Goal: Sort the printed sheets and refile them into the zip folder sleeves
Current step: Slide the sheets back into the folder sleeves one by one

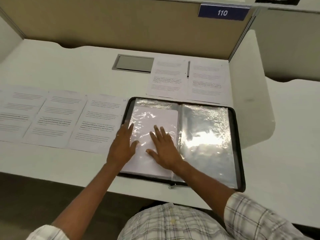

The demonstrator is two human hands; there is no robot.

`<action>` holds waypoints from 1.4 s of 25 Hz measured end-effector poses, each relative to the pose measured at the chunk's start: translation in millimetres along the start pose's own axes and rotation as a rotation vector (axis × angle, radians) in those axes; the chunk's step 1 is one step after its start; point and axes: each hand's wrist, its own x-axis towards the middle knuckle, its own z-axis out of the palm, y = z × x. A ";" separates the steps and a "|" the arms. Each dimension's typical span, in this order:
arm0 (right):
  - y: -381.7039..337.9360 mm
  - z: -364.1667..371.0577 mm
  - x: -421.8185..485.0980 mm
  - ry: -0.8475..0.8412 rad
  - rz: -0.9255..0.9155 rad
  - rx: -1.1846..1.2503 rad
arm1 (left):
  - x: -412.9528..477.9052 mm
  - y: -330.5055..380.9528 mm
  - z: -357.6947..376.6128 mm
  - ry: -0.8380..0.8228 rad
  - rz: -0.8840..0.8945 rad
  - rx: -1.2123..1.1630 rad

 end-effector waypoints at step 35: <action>136.1 -79.4 207.1 0.480 0.594 0.166 | 349.8 32.0 60.0 0.067 -0.368 -0.525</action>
